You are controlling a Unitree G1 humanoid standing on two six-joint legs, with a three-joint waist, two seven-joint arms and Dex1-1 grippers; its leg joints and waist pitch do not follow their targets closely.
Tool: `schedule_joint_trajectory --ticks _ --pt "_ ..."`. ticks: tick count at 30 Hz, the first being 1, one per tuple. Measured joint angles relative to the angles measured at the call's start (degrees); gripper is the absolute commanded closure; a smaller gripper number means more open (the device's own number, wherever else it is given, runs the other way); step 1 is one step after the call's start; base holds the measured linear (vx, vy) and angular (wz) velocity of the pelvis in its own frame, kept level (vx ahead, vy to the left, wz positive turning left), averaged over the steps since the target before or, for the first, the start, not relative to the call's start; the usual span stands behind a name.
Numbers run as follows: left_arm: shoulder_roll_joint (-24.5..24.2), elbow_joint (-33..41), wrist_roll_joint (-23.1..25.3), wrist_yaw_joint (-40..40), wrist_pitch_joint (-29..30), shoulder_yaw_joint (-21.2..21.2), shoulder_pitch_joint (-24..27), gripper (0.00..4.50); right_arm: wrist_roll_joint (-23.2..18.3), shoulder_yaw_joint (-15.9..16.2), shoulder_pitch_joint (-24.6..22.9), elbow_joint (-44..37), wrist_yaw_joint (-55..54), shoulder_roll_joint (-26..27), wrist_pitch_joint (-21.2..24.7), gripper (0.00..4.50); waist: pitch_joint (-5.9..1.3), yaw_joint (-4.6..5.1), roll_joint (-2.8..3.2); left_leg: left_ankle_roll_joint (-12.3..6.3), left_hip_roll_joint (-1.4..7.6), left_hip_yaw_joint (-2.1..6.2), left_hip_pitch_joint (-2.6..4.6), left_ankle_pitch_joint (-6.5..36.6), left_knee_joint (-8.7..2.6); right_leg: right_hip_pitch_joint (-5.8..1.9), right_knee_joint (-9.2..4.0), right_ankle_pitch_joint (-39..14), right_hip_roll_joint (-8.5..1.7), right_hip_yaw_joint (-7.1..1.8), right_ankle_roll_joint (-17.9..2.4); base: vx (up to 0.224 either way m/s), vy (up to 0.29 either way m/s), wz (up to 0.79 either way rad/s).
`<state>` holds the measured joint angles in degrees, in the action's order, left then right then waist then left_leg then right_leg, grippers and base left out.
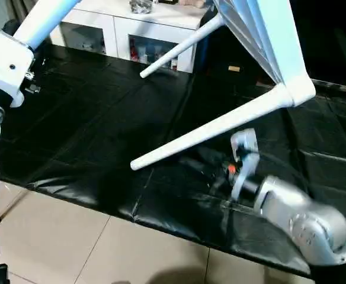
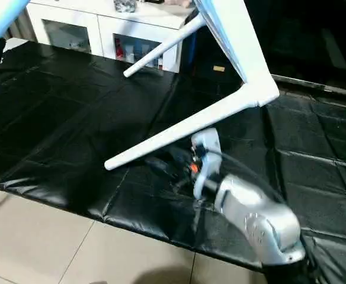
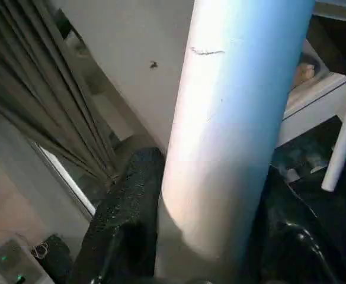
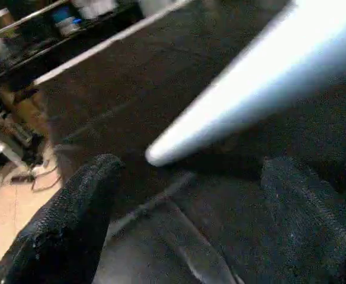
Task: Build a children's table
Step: Flip table
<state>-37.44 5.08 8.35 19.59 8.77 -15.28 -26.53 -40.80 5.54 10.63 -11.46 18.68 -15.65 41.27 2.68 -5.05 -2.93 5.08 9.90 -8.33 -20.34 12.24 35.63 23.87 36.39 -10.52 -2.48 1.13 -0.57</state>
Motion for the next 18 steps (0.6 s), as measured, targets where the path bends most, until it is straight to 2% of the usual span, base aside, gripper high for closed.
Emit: schedule_joint_trajectory --ticks 3,5,9,11,18 --pt "0.3 0.2 0.0 0.0 -0.1 -0.1 0.2 2.84 1.9 -2.7 0.5 5.2 -3.3 3.6 -1.7 0.49 0.0 0.01 0.02 0.0 0.0 0.03 -0.04 0.0 -0.01 -0.02 -0.12 0.0 -0.01 0.05 0.0 0.0 0.0 0.0" --pt "0.3 0.2 0.0 0.0 -0.1 -0.1 0.3 2.84 2.4 -3.5 0.8 7.2 -4.2 4.1 -2.9 0.49 0.0 0.03 0.03 0.0 0.0 0.03 -0.1 0.0 -0.01 -0.03 -0.17 0.0 -0.03 0.04 0.0 0.0 0.0 0.0" --pt "0.3 0.1 -0.2 0.0 -0.1 -0.3 0.5 2.84 1.1 -7.5 4.4 14.8 -1.7 9.2 -11.9 0.49 0.0 0.11 0.06 0.0 0.01 0.03 -0.11 0.0 -0.01 0.02 -0.18 0.0 -0.04 0.07 0.0 0.0 0.0 0.0" --pt "0.4 0.2 -0.2 0.0 -0.1 -0.2 0.5 2.84 0.6 -7.5 5.7 15.3 -0.4 10.1 -13.8 0.49 -0.02 -0.02 0.13 0.0 0.01 0.03 -0.11 0.0 -0.03 -0.03 -0.18 0.0 -0.04 0.07 0.0 0.0 0.0 0.0" --pt "0.7 0.1 -0.5 0.1 -0.2 -0.3 0.5 2.84 -1.2 -11.7 11.8 26.5 7.5 16.9 -22.0 0.49 -0.01 -0.05 0.22 -0.01 0.03 0.02 -0.14 0.0 -0.09 -0.06 -0.16 0.0 -0.04 0.07 -0.1 0.0 0.0 0.0"
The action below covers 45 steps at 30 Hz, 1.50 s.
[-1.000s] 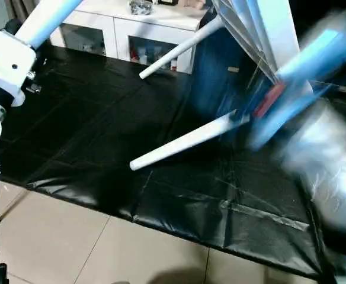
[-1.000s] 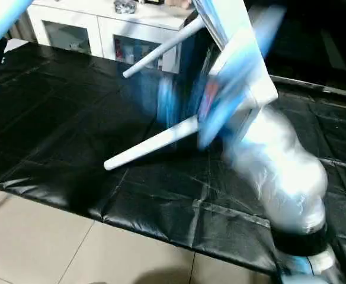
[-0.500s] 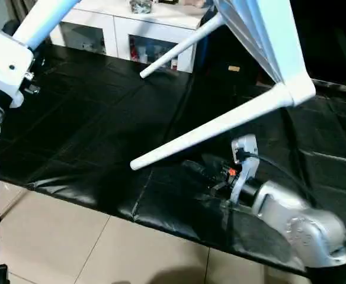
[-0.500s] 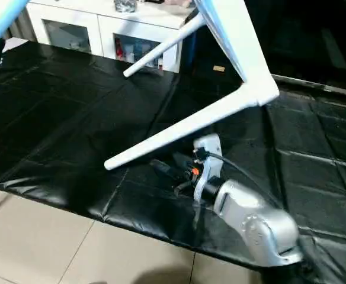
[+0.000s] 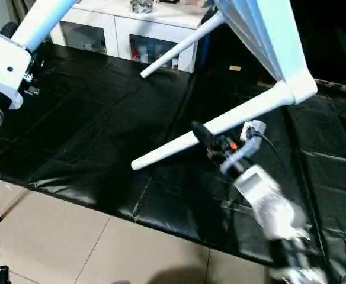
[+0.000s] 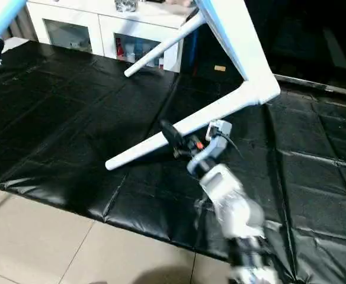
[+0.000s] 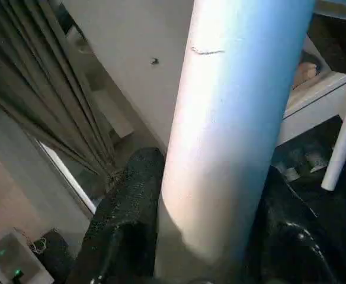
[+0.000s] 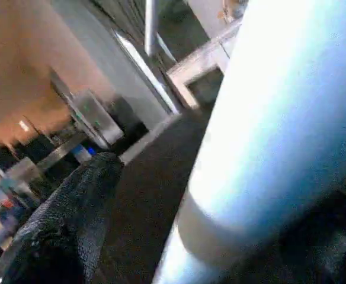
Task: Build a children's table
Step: Flip table
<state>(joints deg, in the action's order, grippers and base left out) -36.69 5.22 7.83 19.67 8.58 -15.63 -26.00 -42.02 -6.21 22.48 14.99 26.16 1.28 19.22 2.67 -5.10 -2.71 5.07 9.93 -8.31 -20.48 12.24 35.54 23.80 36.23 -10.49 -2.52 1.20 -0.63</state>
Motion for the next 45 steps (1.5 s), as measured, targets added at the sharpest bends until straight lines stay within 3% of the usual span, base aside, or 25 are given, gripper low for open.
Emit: schedule_joint_trajectory --ticks 7,14,18,25,31,36,45 --pt "0.6 -0.5 -1.0 0.0 0.2 -1.2 1.1 2.85 -1.4 -0.9 0.8 1.0 4.9 0.6 -1.9 0.49 0.03 -0.1 -0.04 -0.01 0.05 -0.04 -0.14 0.0 -0.14 0.05 -0.01 0.0 0.02 0.0 0.0 0.0 0.0 0.0" --pt "3.2 -3.0 -3.2 0.0 1.9 -2.3 5.1 2.94 -3.4 -1.3 -2.8 -9.9 7.7 -3.4 0.9 0.49 0.02 -0.43 -0.08 -0.17 0.08 -0.14 -0.32 -0.1 -0.26 0.05 -0.13 -0.1 0.0 -0.01 0.1 0.0 0.0 0.0" --pt "6.2 -5.7 -5.0 0.0 2.9 -1.9 7.1 3.03 -3.4 -1.5 -3.9 -14.7 8.0 -5.3 1.5 0.49 0.02 -0.62 -0.51 -0.2 0.17 -0.13 -0.51 -0.1 -0.26 0.09 -0.19 -0.1 0.03 0.01 0.2 0.0 0.0 0.0" --pt "9.7 -7.1 -5.9 0.0 2.9 0.9 7.9 3.03 -3.8 -2.3 -6.4 -22.6 7.7 -8.8 5.0 0.49 0.0 -1.79 -0.66 -0.32 0.24 -0.19 -0.71 -0.2 -0.27 -0.21 -0.4 -0.2 -0.01 -0.01 0.2 0.0 0.0 0.0" --pt "10.8 -9.9 -6.5 0.2 1.6 1.9 7.8 3.03 -5.0 -2.2 -9.5 -27.5 7.8 -10.0 7.2 0.49 -0.03 -1.49 -0.75 -0.32 0.29 -0.21 -0.63 -0.2 -0.36 -0.41 -0.52 -0.4 0.0 0.0 0.3 0.0 0.0 0.0" --pt "11.8 -13.4 -6.9 0.3 0.5 2.3 7.8 3.03 -5.1 -1.5 -11.5 -30.8 7.8 -10.4 8.8 0.49 -0.27 -1.28 -1.25 -0.32 0.28 -0.23 -0.53 -0.2 -0.72 -0.47 -0.84 -0.4 0.03 0.03 0.3 0.0 0.0 0.0" --pt "13.0 -20.7 -8.3 0.3 -0.7 2.3 8.5 3.03 -3.1 1.3 -12.5 -33.1 7.8 -11.0 9.3 0.49 -0.52 -1.41 -1.75 -0.33 0.3 -0.21 -0.47 -0.2 -0.96 -0.72 -1.23 -0.4 0.0 0.2 0.3 0.0 0.0 0.0"
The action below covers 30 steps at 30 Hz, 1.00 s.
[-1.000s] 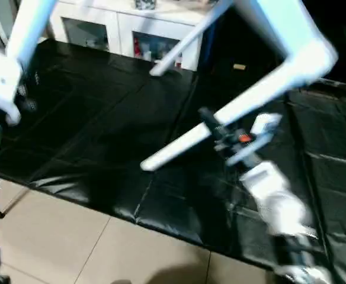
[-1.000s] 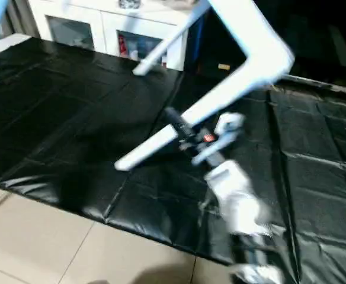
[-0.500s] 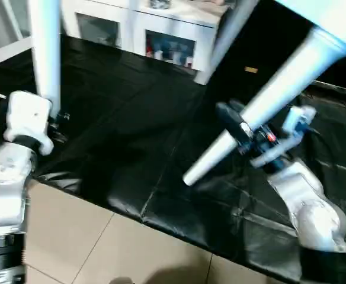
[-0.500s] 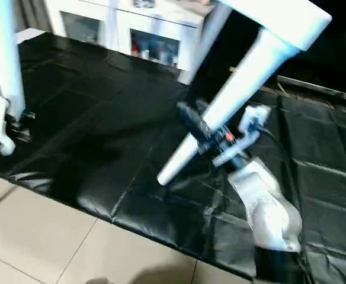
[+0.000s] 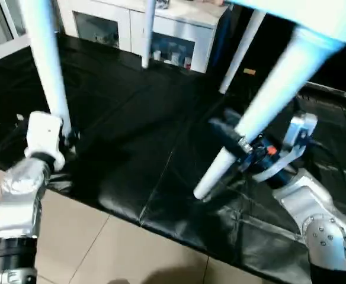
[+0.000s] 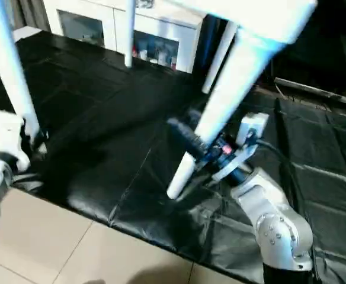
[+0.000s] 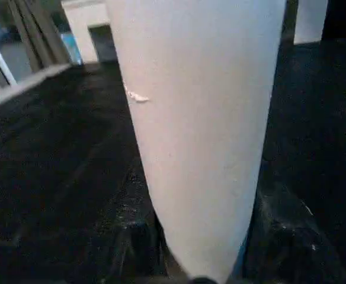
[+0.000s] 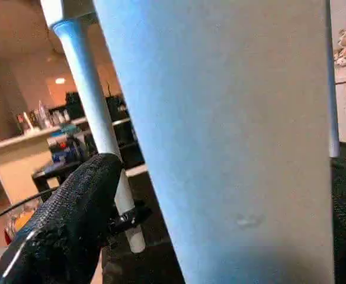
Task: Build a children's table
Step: Flip table
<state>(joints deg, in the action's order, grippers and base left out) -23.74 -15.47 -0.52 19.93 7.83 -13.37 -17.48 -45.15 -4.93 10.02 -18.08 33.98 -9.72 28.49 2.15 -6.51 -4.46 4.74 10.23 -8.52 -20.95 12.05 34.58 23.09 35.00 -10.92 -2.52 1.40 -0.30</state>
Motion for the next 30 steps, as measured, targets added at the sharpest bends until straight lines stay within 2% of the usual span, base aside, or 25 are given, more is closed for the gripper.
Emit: schedule_joint_trajectory --ticks 6,14,19,22,23,24,26,30 --pt "-0.2 -6.2 -0.6 0.8 -2.4 0.1 -1.5 3.03 5.9 2.8 1.3 1.3 -1.4 -0.6 -1.6 0.49 -0.12 0.09 -0.46 0.02 0.17 -0.01 0.2 0.0 0.01 -0.36 -0.04 0.0 -0.11 0.38 0.0 0.0 0.0 0.0" --pt "-1.2 -13.0 -0.6 2.6 -5.1 1.4 -4.9 3.03 10.3 3.9 1.7 4.1 -3.2 0.4 -3.2 0.49 -0.07 0.24 -0.49 0.03 0.16 -0.06 0.82 0.0 -0.14 -1.04 -0.05 -0.2 -0.57 0.95 0.3 0.0 0.0 0.0" --pt "-2.1 -16.1 -0.6 3.7 -7.1 1.4 -5.8 3.03 12.7 4.3 3.1 7.3 -5.5 2.6 -5.4 0.49 -0.07 1.24 -0.5 0.03 0.03 -0.05 0.87 0.0 -0.15 -1.1 -0.1 -0.2 -0.78 1.05 0.3 0.0 0.0 0.0" --pt "-2.1 -15.7 -2.2 4.2 -7.8 1.4 -5.2 3.03 13.6 4.3 3.0 7.5 -5.8 3.2 -6.1 0.49 -0.04 1.42 -0.5 0.03 0.01 -0.04 0.82 0.0 -0.15 -1.08 -0.13 -0.2 -0.79 1.05 0.3 0.0 0.0 0.0" --pt "-2.1 -15.2 -2.7 4.5 -7.9 1.3 -4.8 2.47 13.7 4.3 2.9 7.5 -5.9 3.3 -6.4 0.49 -0.04 1.47 -0.51 0.03 0.01 -0.04 0.81 0.0 -0.16 -1.06 -0.13 -0.2 -0.79 1.04 0.3 0.0 0.0 0.0" --pt "-2.2 -13.5 -3.3 5.6 -8.3 1.0 -3.3 2.33 14.0 4.3 2.3 7.4 -5.9 3.5 -7.3 0.49 -0.02 1.53 -0.48 0.03 0.01 -0.04 0.8 0.0 -0.18 -1.03 -0.13 -0.2 -0.79 1.04 0.3 0.0 0.0 0.0" --pt "-2.8 -11.2 -3.3 7.8 -9.1 1.3 -0.9 2.25 14.6 4.5 0.4 7.3 -5.9 4.0 -8.7 0.49 0.04 1.62 -0.38 0.03 0.01 -0.05 0.75 0.0 -0.23 -0.93 -0.13 -0.2 -0.78 1.04 0.3 0.0 0.0 0.0" --pt "-3.6 -7.0 -4.9 9.5 -9.3 0.5 1.7 1.94 16.6 5.9 -2.8 6.9 -5.9 4.6 -11.4 0.49 0.14 1.58 -0.23 0.06 0.1 -0.15 0.1 0.0 -0.38 -0.18 -0.01 -0.1 -0.7 1.08 -0.1 0.0 0.0 0.0"
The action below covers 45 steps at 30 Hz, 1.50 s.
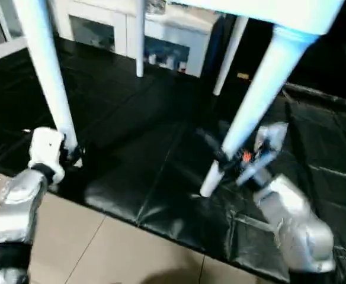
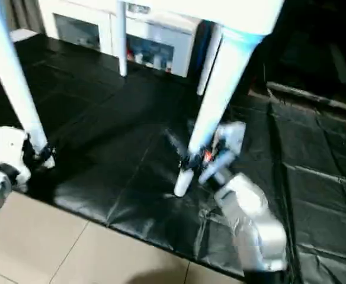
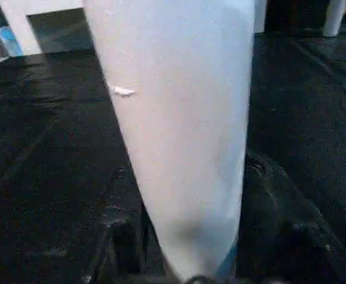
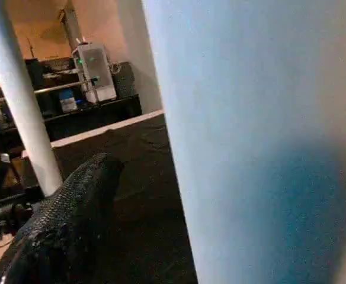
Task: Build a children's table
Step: Flip table
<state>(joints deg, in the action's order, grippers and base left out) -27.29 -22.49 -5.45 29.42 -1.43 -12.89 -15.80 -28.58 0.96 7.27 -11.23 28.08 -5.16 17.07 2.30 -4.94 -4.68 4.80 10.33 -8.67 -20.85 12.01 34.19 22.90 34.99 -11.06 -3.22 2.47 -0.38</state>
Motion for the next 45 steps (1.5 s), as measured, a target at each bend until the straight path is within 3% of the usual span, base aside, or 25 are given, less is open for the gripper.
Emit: schedule_joint_trajectory --ticks 7,13,23,27,33,34,36,37,38,39,40,42,43,44,45 --pt "-1.6 7.8 -4.6 3.5 -0.3 -2.4 4.9 1.36 1.8 1.2 -8.0 -3.3 0.0 0.6 -4.1 0.49 0.27 -0.04 0.45 -0.16 0.13 -0.13 -0.12 0.1 -0.01 0.13 -0.01 -0.4 0.07 0.1 -0.2 0.0 0.0 0.0" --pt "-0.6 17.6 -10.2 4.7 0.5 -5.0 12.6 0.9 2.1 0.6 -14.7 -8.4 -0.1 0.5 -7.7 0.49 0.39 -0.04 0.67 -0.24 0.22 -0.26 0.14 0.2 -0.03 -0.07 0.0 -0.5 0.07 0.06 -0.2 0.0 0.0 0.0" --pt "2.9 31.6 -15.2 1.3 4.2 -7.7 22.4 0.13 2.1 -1.5 -22.5 -14.9 -2.8 -0.1 -8.6 0.49 0.55 -0.02 0.95 -0.23 0.26 -0.33 0.88 0.2 -0.24 -0.68 -0.02 -0.8 0.06 0.0 0.3 0.0 0.0 0.0" --pt "4.9 37.4 -15.2 -0.9 8.1 -5.8 26.2 0.05 2.6 -3.0 -23.8 -15.9 -5.7 0.1 -8.4 0.49 0.54 -0.06 0.95 -0.23 0.25 -0.33 0.87 0.2 -0.24 -0.69 -0.05 -0.8 0.06 -0.01 0.3 0.0 0.0 0.0" --pt "8.5 39.6 -13.6 -5.0 13.2 0.7 26.4 0.05 6.3 -3.7 -23.2 -15.4 -11.7 0.2 -4.6 0.49 0.51 0.05 1.18 -0.23 0.21 -0.32 0.84 0.2 -0.26 -0.71 -0.02 -0.8 0.07 -0.05 0.3 0.0 0.0 0.0" --pt "9.0 40.0 -13.3 -5.3 13.5 1.8 26.3 0.05 7.1 -3.7 -23.2 -15.2 -12.6 0.2 -4.2 0.49 0.49 0.12 1.22 -0.21 0.42 -0.71 1.15 0.2 -0.22 -0.22 -0.08 -0.8 0.31 -0.43 0.4 0.0 0.0 0.0" --pt "10.2 40.7 -12.9 -6.0 13.7 3.1 26.2 0.05 7.7 -3.7 -23.1 -14.7 -13.9 0.9 -4.0 0.49 0.42 -0.19 1.13 -0.08 0.86 -2.1 1.57 0.3 -0.1 0.35 0.04 -0.8 1.43 -2.44 0.4 -0.011 0.008 -0.32" --pt "10.3 41.2 -12.7 -6.2 13.9 3.7 26.0 0.05 7.6 -3.7 -23.2 -14.5 -14.5 1.7 -4.0 0.49 0.17 -0.16 0.75 -0.05 1.02 -2.9 1.77 0.8 0.15 0.75 0.13 -0.7 2.15 -4.01 0.6 0.007 0.022 -0.52" --pt "10.6 41.6 -12.4 -6.6 14.1 4.2 25.7 0.05 7.1 -3.9 -23.4 -14.5 -15.0 1.9 -3.9 0.49 0.05 -0.24 0.63 -0.36 0.64 -2.45 1.27 1.0 0.29 0.51 0.28 -0.5 2.01 -4.5 0.8 0.069 0.06 -0.34" --pt "10.9 41.7 -12.0 -7.1 14.7 5.2 24.7 0.05 6.7 -4.5 -24.1 -14.4 -15.5 2.2 -3.9 0.49 0.0 0.0 1.02 -0.77 -0.32 -1.17 0.86 1.2 0.61 0.54 0.03 -0.4 1.74 -4.66 1.2 0.069 0.06 -0.34" --pt "11.0 42.2 -11.5 -7.3 14.6 5.8 24.3 0.05 6.7 -5.0 -24.6 -14.3 -15.8 2.2 -3.8 0.49 -0.09 -0.02 1.3 -2.3 -0.82 -0.39 0.42 1.8 1.57 0.53 -0.04 -0.2 1.67 -4.96 1.4 0.071 0.113 -0.13" --pt "10.7 43.5 -8.8 -8.1 13.4 6.8 25.1 0.05 6.8 -5.7 -25.4 -13.8 -16.6 2.4 -4.0 0.49 -0.44 -0.29 2.71 -4.85 -1.41 2.87 -1.21 3.5 4.67 0.27 -0.02 -0.2 1.56 -5.02 2.2 0.017 0.164 -0.11" --pt "10.3 43.5 -7.8 -8.6 12.9 6.8 25.5 0.05 6.8 -5.7 -25.5 -13.5 -16.8 2.8 -4.1 0.49 -0.4 -0.11 3.02 -3.1 -1.62 3.07 -1.22 3.4 4.64 -0.02 -0.16 -0.2 1.28 -5.0 2.2 0.022 0.2 -0.04" --pt "9.9 43.5 -7.3 -8.7 12.7 6.6 25.8 0.05 6.8 -5.7 -25.6 -13.3 -17.0 3.4 -4.1 0.49 -0.22 0.25 3.55 -2.42 -1.76 2.46 -0.6 3.5 4.5 0.47 -0.3 -0.3 1.13 -5.29 2.3 0.025 0.201 -0.15" --pt "9.6 43.5 -7.0 -8.9 12.5 6.0 27.0 0.05 6.9 -4.6 -25.5 -13.3 -17.1 4.4 -4.3 0.49 -0.26 0.67 3.23 -2.55 -1.9 0.74 -0.08 3.8 4.07 0.49 0.03 -1.1 0.68 -5.17 0.3 0.025 0.201 -0.15"
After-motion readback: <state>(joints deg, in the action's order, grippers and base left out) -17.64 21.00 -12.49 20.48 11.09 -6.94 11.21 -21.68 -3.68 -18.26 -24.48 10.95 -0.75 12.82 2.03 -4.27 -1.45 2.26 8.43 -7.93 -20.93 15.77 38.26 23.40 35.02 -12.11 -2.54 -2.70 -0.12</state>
